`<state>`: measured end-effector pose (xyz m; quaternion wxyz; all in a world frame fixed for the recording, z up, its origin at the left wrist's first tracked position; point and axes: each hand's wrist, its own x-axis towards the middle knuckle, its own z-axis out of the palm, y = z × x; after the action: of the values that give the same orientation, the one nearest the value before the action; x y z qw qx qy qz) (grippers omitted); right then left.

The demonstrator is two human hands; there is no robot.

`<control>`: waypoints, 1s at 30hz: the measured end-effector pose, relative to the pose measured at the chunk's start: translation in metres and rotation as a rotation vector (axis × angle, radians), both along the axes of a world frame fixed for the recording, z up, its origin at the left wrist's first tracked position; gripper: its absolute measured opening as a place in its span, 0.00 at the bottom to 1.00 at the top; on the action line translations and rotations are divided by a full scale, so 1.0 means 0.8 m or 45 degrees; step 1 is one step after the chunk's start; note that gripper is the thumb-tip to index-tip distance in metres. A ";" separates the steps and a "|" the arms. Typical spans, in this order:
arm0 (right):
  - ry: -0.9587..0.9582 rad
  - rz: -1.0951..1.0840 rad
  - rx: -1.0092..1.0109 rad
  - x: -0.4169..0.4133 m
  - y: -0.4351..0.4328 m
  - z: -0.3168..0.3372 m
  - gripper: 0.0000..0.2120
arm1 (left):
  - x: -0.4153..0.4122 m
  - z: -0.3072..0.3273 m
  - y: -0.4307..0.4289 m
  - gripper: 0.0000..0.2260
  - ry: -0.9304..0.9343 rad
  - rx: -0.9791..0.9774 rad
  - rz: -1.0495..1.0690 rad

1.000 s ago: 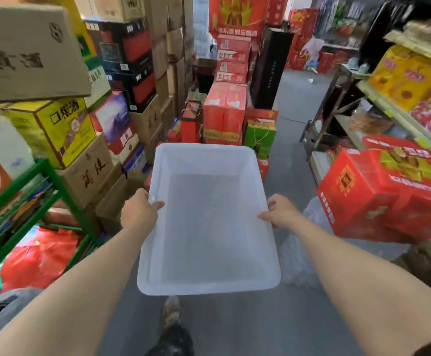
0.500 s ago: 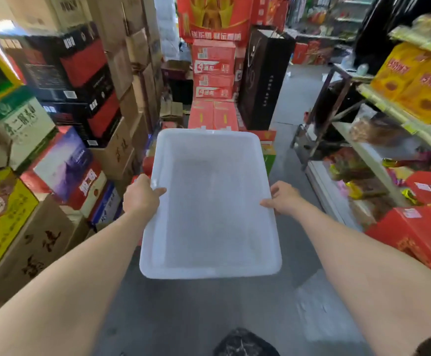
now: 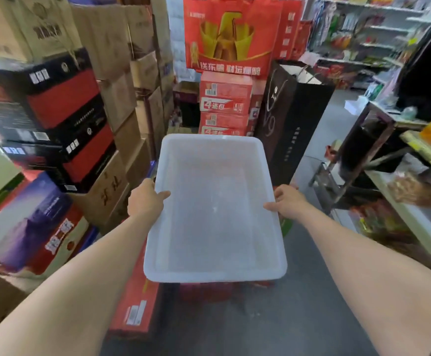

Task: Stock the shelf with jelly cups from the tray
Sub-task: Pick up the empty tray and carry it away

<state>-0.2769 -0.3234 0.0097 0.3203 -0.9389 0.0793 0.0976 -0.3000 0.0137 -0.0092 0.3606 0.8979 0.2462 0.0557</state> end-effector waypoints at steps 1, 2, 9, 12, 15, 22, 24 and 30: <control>-0.008 0.002 -0.001 0.025 -0.002 0.003 0.14 | 0.022 0.003 -0.004 0.16 0.013 0.006 0.003; -0.011 -0.002 -0.013 0.048 -0.004 0.005 0.14 | 0.044 0.004 -0.006 0.16 0.026 0.012 0.003; 0.013 -0.018 -0.123 0.179 -0.010 0.005 0.12 | 0.185 0.011 -0.014 0.15 0.066 0.033 -0.020; 0.024 -0.030 -0.139 0.214 -0.009 0.009 0.11 | 0.232 0.007 -0.011 0.14 0.086 0.074 -0.080; 0.034 -0.064 -0.150 0.244 -0.006 0.006 0.10 | 0.278 -0.002 -0.002 0.15 0.092 0.103 -0.133; 0.086 -0.165 -0.145 0.307 0.011 -0.021 0.10 | 0.367 -0.028 0.009 0.16 0.158 0.114 -0.219; 0.112 -0.213 -0.158 0.319 0.015 -0.034 0.10 | 0.384 -0.041 0.007 0.16 0.171 0.070 -0.211; 0.152 -0.255 -0.198 0.344 0.026 -0.048 0.09 | 0.411 -0.072 0.012 0.19 0.243 0.113 -0.224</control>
<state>-0.0018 -0.3023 -0.0290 0.2495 -0.9408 0.1990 0.1143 0.0285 0.0230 -0.0665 0.2989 0.9323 0.1970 -0.0510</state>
